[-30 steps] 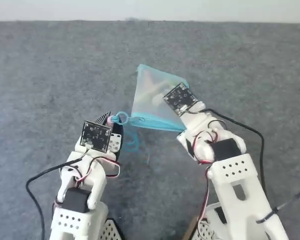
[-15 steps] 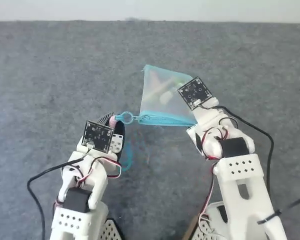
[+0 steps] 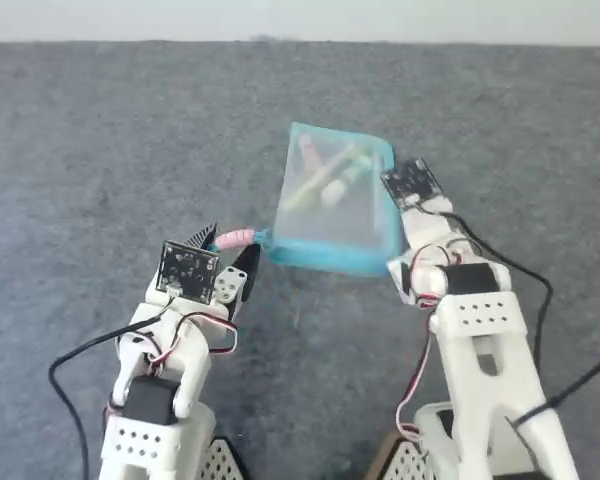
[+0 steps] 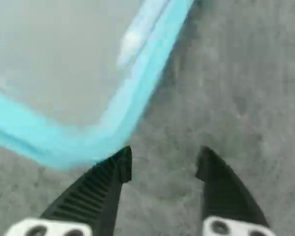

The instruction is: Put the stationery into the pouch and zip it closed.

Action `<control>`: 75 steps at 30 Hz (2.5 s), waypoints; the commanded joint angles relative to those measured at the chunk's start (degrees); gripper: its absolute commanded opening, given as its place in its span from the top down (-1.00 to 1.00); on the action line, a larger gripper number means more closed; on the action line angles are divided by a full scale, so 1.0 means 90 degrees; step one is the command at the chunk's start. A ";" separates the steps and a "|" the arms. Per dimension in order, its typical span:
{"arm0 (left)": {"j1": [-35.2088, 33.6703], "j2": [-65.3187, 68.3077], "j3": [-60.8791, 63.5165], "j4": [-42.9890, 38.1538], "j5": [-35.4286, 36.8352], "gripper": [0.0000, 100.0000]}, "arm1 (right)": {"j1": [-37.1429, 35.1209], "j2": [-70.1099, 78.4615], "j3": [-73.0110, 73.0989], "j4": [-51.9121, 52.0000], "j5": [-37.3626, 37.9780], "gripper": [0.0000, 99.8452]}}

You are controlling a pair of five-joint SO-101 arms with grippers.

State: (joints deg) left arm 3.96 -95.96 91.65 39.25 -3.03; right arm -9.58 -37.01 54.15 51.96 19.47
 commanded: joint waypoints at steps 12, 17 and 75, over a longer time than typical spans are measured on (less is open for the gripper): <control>0.0469 0.0039 0.0132 -0.0205 -0.0049 0.57 | -0.0816 -0.1949 0.0371 0.0659 -0.0098 0.23; 0.2012 0.0049 0.0571 -0.0186 -0.0391 0.57 | -0.0825 -0.2076 0.0469 0.0640 -0.0098 0.23; 0.0615 0.0059 -0.1118 0.1846 -0.0527 0.43 | -0.2085 -0.2046 0.0928 -0.0063 -0.0410 0.23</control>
State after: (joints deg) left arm 9.05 -95.96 84.18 56.84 -6.73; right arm -28.92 -53.80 62.42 51.08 16.22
